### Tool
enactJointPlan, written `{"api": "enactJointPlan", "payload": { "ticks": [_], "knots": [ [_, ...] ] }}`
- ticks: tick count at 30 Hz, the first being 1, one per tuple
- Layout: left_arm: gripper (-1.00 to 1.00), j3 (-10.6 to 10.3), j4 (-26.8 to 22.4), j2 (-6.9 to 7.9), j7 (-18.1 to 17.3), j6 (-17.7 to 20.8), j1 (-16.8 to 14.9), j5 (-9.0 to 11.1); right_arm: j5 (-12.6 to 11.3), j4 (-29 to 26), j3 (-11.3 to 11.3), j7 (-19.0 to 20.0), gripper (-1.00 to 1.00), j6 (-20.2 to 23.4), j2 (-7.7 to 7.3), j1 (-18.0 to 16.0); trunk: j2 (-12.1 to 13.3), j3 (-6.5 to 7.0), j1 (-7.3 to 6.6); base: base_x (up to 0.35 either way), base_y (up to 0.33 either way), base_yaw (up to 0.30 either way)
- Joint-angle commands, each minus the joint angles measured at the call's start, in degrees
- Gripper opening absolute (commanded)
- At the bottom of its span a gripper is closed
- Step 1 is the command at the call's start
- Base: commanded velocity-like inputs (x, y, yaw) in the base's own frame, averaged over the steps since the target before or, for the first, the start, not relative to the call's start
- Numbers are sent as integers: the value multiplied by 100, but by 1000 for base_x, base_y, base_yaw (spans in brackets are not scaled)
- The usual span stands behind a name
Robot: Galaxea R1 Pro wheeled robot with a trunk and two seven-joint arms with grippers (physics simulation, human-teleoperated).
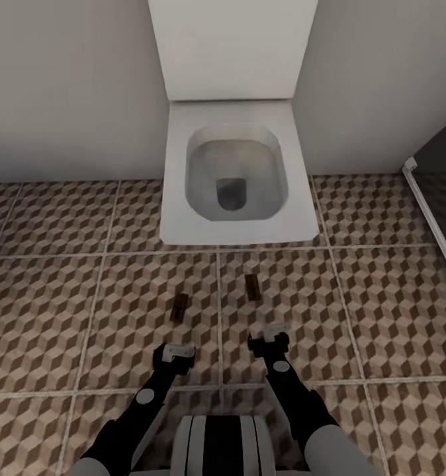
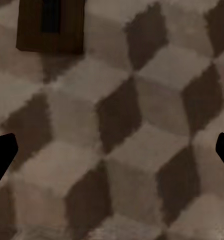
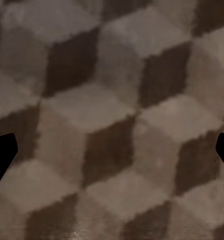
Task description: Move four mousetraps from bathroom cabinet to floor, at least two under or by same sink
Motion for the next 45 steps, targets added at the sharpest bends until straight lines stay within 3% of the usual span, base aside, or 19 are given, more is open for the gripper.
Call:
{"api": "enactJointPlan", "payload": {
  "ticks": [1,22,45],
  "knots": [
    [100,-29,4,4,45,-19,-3,27,59,-7,12,-32,100,48,0,-1,-1,-2,-4,-338,0,0],
    [100,-31,10,4,25,-19,-3,33,58,-10,12,-32,100,48,0,-1,-1,-2,-4,-333,0,0],
    [100,-38,4,4,41,-12,-3,35,61,-14,12,-32,100,48,0,-1,-1,-2,-4,-37,0,0]
  ]
}}
